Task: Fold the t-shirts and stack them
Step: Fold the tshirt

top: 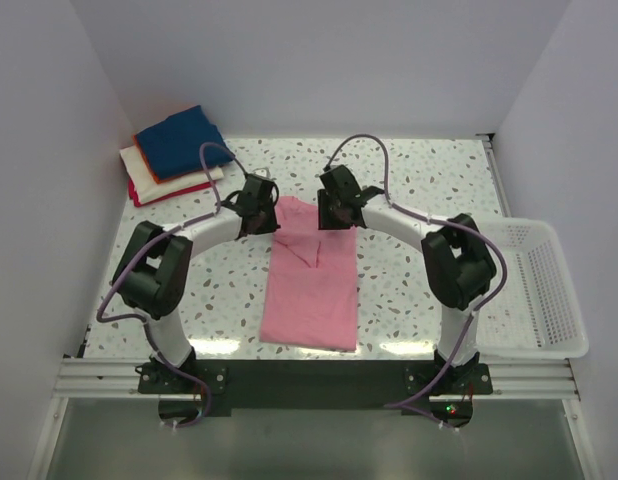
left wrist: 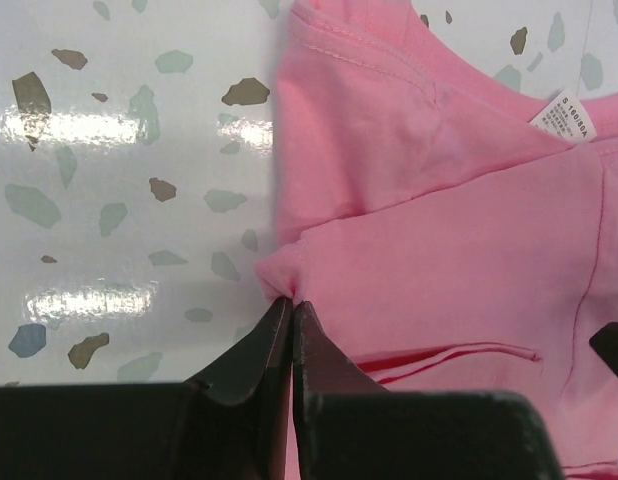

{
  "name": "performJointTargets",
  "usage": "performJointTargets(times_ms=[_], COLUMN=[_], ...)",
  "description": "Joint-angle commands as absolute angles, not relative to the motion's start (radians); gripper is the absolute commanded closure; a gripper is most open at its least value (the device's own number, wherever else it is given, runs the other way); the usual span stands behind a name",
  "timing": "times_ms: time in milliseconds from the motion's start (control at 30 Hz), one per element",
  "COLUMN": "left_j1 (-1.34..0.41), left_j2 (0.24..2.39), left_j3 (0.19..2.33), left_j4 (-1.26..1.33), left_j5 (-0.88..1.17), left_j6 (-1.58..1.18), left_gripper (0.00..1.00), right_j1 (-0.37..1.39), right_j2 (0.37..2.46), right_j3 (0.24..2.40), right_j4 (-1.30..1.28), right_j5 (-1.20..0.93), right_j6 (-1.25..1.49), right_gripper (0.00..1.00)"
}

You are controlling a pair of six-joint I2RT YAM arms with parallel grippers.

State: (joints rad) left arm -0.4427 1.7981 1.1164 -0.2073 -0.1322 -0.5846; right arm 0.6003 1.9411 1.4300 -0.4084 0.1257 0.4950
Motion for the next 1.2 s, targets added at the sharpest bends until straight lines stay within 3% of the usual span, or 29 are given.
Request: performJointTargets(times_ms=[0,333,933,1167], left_j1=[-0.433,-0.428,-0.419,-0.416], left_j2=[1.804,1.818,1.833,1.842], left_j3=[1.131,1.144,1.161,1.166], left_j4=[-0.146,-0.144,-0.144,-0.141], left_j5=[-0.115,-0.106,-0.095,-0.087], left_j6=[-0.597,-0.595,-0.592,-0.592], left_gripper=[0.92,0.92,0.92,0.92], right_j1=[0.609,0.627,0.664,0.669], right_j2=[1.882,1.914,1.974,1.961], right_j3=[1.394,1.373,1.388,1.371], right_j4=[-0.307,-0.279,-0.316,-0.310], right_j5=[0.061,0.026,0.058,0.052], right_j6=[0.498,0.517,0.526,0.535], right_gripper=[0.61,0.57,0.57,0.64])
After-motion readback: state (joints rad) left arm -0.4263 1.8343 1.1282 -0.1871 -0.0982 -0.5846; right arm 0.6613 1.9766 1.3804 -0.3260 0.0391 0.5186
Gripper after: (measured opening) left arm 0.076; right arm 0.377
